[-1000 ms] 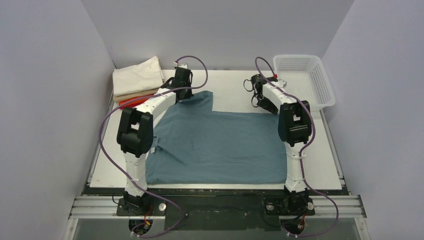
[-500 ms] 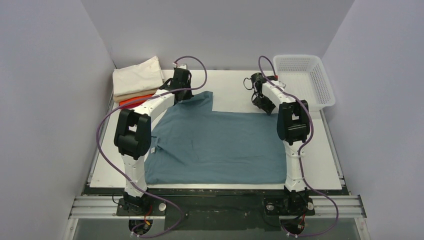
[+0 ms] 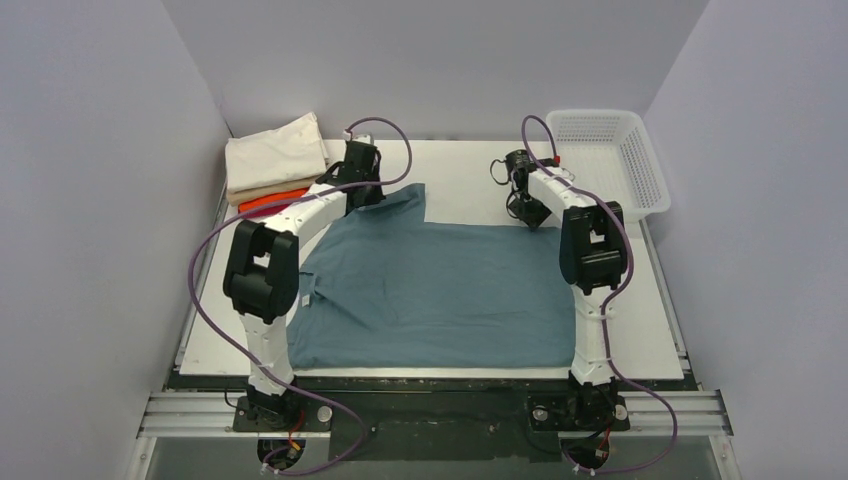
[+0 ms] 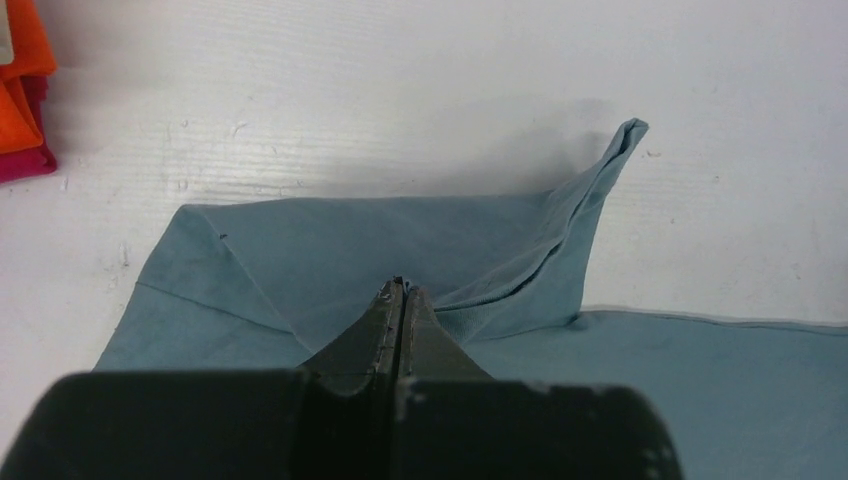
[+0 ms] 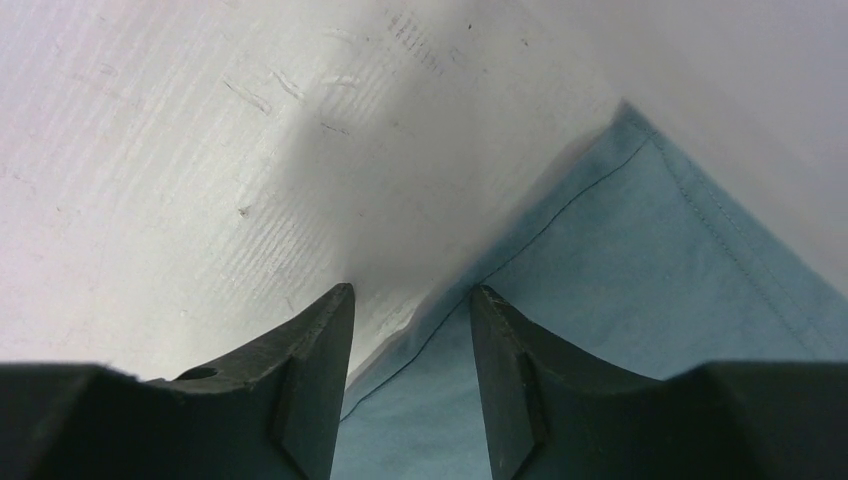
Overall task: Fold and stack the t-shirts
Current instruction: Grab the side of the flattened tshirt furthest away from the robot with both arms, then fold the other side of the tshirt into a rectangle
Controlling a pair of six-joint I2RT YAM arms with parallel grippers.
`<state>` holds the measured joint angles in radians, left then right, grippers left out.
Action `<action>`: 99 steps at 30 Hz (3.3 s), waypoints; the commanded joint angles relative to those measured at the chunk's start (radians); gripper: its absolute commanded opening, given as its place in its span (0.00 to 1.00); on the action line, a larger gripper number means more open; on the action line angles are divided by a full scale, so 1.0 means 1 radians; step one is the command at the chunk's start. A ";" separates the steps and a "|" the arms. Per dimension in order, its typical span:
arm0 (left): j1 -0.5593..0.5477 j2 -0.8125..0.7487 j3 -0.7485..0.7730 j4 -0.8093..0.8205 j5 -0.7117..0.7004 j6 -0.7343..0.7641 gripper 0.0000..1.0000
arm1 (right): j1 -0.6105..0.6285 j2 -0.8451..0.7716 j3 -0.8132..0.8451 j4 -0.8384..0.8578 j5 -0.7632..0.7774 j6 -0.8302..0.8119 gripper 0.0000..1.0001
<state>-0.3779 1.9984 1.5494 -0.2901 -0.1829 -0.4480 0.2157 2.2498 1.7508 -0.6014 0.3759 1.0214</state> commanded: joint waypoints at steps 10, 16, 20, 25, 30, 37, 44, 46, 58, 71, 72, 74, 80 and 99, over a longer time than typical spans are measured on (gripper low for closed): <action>0.010 -0.174 -0.091 0.084 -0.028 0.015 0.00 | 0.005 -0.039 -0.057 -0.101 0.025 0.028 0.12; 0.007 -0.234 -0.152 0.118 0.017 0.035 0.00 | 0.015 -0.080 -0.037 -0.093 0.088 -0.037 0.00; 0.000 -0.315 -0.239 0.125 0.026 0.025 0.00 | 0.031 -0.135 -0.077 -0.085 0.098 -0.086 0.00; -0.031 -0.435 -0.394 0.140 -0.001 0.002 0.00 | 0.074 -0.222 -0.189 -0.030 0.089 -0.112 0.00; -0.069 -0.571 -0.540 0.127 -0.022 -0.053 0.00 | 0.113 -0.314 -0.281 -0.020 0.116 -0.125 0.00; -0.135 -0.784 -0.662 -0.002 -0.112 -0.191 0.00 | 0.143 -0.441 -0.418 -0.006 0.146 -0.145 0.00; -0.193 -0.978 -0.725 -0.145 -0.163 -0.316 0.00 | 0.190 -0.566 -0.541 0.016 0.177 -0.159 0.00; -0.198 -1.028 -0.732 -0.217 -0.171 -0.346 0.00 | 0.198 -0.592 -0.565 0.018 0.188 -0.159 0.00; -0.204 -1.259 -0.736 -0.400 -0.091 -0.447 0.00 | 0.221 -0.714 -0.678 0.022 0.223 -0.152 0.00; -0.212 -1.336 -0.756 -0.599 0.103 -0.449 0.00 | 0.238 -0.773 -0.768 0.008 0.223 -0.135 0.00; -0.212 -1.344 -0.783 -0.640 0.107 -0.456 0.00 | 0.242 -0.784 -0.792 0.008 0.224 -0.131 0.00; -0.213 -1.345 -0.831 -0.678 0.122 -0.473 0.00 | 0.251 -0.802 -0.833 0.003 0.219 -0.114 0.04; -0.214 -1.338 -0.883 -0.743 0.198 -0.496 0.73 | 0.331 -0.931 -1.030 -0.047 0.217 0.034 0.30; -0.124 -0.886 -0.815 -0.085 0.126 -0.371 0.88 | 0.254 -0.723 -0.726 0.073 0.141 -0.404 0.93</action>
<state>-0.5625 0.9463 0.7136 -0.6022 -0.0536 -0.8505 0.4919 1.3430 0.9344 -0.5156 0.6006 0.7650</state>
